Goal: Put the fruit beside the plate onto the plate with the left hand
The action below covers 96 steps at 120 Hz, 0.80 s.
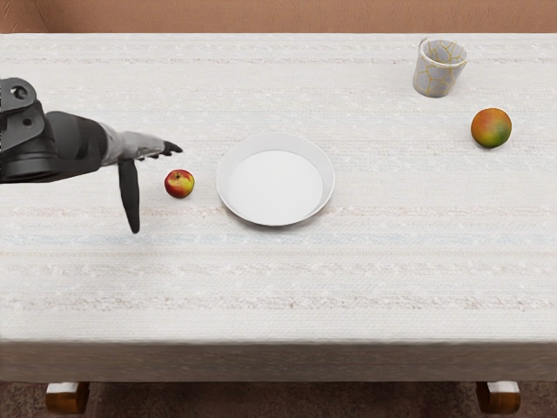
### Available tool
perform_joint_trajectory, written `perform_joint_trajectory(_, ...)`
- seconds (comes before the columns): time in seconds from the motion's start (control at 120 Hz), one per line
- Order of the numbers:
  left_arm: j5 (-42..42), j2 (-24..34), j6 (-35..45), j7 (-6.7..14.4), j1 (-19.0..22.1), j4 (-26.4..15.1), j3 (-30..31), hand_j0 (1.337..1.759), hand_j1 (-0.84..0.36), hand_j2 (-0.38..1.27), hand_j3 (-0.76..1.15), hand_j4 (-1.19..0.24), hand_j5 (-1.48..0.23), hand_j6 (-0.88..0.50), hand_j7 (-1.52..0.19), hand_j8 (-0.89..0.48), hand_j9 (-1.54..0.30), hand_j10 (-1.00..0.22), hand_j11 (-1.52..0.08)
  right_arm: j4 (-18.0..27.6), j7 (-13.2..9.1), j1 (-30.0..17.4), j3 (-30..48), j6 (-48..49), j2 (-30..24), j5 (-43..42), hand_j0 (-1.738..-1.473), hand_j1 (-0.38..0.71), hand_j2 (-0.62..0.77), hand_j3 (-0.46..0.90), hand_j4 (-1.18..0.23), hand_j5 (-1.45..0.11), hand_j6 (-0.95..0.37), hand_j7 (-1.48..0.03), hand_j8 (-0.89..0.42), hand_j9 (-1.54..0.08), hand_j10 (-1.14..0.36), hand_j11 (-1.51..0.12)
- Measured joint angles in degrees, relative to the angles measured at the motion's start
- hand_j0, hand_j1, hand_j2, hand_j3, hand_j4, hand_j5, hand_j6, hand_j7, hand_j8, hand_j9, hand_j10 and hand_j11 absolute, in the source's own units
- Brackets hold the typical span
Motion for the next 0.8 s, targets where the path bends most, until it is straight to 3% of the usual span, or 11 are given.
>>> perform_joint_trajectory(0.242,2.3,-5.5,3.7,0.0,2.3,0.1,0.1,1.658,0.35,0.0,0.0,0.0,0.0,-0.01,0.0,-0.01,0.0,0.0,0.0,0.0,0.0,0.0,0.0,0.0,0.0,0.0,-1.658,-0.32,0.0,0.0,-0.02,-0.03,-0.02,-0.03,-0.02,-0.03,-0.02,-0.03)
perform_joint_trajectory(0.383,5.3,-5.6,7.3,0.0,2.7,1.2,0.1,1.658,0.35,0.0,0.0,0.0,0.0,-0.01,0.0,0.0,0.0,0.0,0.0,0.1,0.0,0.0,0.0,0.0,0.0,0.0,-1.658,-0.32,0.0,0.0,-0.02,-0.03,-0.02,-0.03,-0.02,-0.03,-0.02,-0.03)
perform_joint_trajectory(0.583,5.5,-10.2,8.4,0.0,2.9,8.2,-0.1,1.658,0.35,0.0,0.0,0.0,0.0,0.0,0.0,0.0,0.0,0.0,0.0,0.0,0.0,0.0,0.1,0.0,0.0,0.0,-1.658,-0.32,0.0,0.0,-0.02,-0.03,-0.02,-0.03,-0.02,-0.03,-0.02,-0.03)
perform_joint_trajectory(0.8,5.0,-12.0,11.0,0.0,5.9,12.5,-0.4,1.658,0.33,0.01,0.0,-0.02,-0.03,-0.02,-0.02,-0.02,-0.02,-0.02,-0.02,0.0,0.0,0.0,0.1,0.0,0.0,0.0,-1.658,-0.32,0.0,0.0,-0.02,-0.03,-0.02,-0.03,-0.02,-0.03,-0.02,-0.03)
